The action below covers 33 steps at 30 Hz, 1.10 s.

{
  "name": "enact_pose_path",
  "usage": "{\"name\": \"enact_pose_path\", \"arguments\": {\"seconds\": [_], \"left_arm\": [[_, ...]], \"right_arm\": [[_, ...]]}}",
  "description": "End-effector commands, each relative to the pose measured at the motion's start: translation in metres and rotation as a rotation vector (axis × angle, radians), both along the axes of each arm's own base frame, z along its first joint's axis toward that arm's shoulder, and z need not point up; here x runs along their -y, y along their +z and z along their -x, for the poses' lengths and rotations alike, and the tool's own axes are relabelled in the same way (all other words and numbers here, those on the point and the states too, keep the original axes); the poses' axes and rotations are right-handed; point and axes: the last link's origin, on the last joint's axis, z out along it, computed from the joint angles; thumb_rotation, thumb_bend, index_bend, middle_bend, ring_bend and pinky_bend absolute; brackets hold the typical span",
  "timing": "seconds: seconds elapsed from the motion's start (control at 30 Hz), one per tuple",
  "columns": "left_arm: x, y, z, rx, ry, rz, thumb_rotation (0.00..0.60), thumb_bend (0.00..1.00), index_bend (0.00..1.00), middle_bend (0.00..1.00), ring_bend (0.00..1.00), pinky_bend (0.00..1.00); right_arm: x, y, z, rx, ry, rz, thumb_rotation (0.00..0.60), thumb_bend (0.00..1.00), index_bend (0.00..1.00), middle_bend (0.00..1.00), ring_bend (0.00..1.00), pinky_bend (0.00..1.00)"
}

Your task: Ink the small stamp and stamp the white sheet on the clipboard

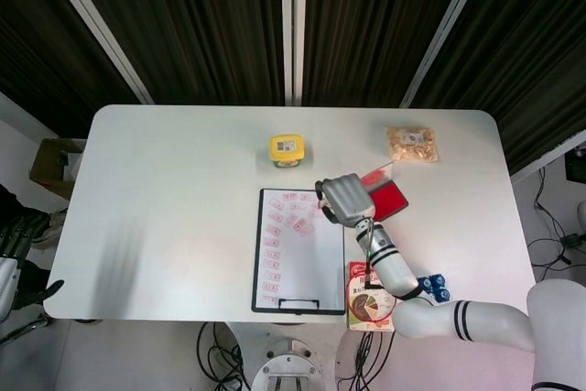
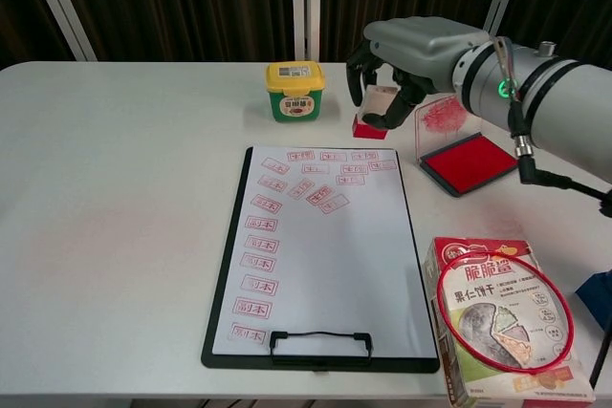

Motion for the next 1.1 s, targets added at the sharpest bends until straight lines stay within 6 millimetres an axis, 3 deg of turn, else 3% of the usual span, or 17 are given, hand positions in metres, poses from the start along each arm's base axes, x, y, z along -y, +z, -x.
{"name": "enact_pose_path", "arguments": {"seconds": [0.03, 0.27, 0.53, 0.7, 1.1], "left_arm": [[0.001, -0.002, -0.002, 0.0, -0.003, 0.003, 0.6, 0.0, 0.1, 0.09, 0.07, 0.16], [0.0, -0.008, -0.005, -0.002, -0.006, 0.018, 0.6, 0.0, 0.1, 0.09, 0.07, 0.16], [-0.002, -0.011, -0.006, -0.004, -0.008, 0.023, 0.6, 0.0, 0.1, 0.09, 0.07, 0.16], [-0.001, -0.011, -0.006, -0.007, -0.006, 0.024, 0.6, 0.0, 0.1, 0.09, 0.07, 0.16], [-0.002, -0.007, -0.005, -0.008, -0.007, 0.016, 0.6, 0.0, 0.1, 0.09, 0.07, 0.16]], "right_arm": [[-0.016, 0.018, 0.031, -0.025, -0.01, -0.009, 0.6, 0.52, 1.0, 0.88, 0.93, 1.0], [-0.04, 0.043, 0.101, -0.076, -0.068, -0.027, 0.6, 0.52, 1.0, 0.88, 0.93, 1.0], [-0.058, 0.04, 0.15, -0.123, -0.118, -0.072, 0.6, 0.52, 1.0, 0.88, 0.93, 1.0], [-0.057, 0.03, 0.161, -0.127, -0.124, -0.068, 0.6, 0.51, 1.0, 0.88, 0.93, 1.0], [-0.057, 0.015, 0.153, -0.1, -0.092, -0.055, 0.6, 0.51, 0.99, 0.85, 0.93, 1.0]]}}
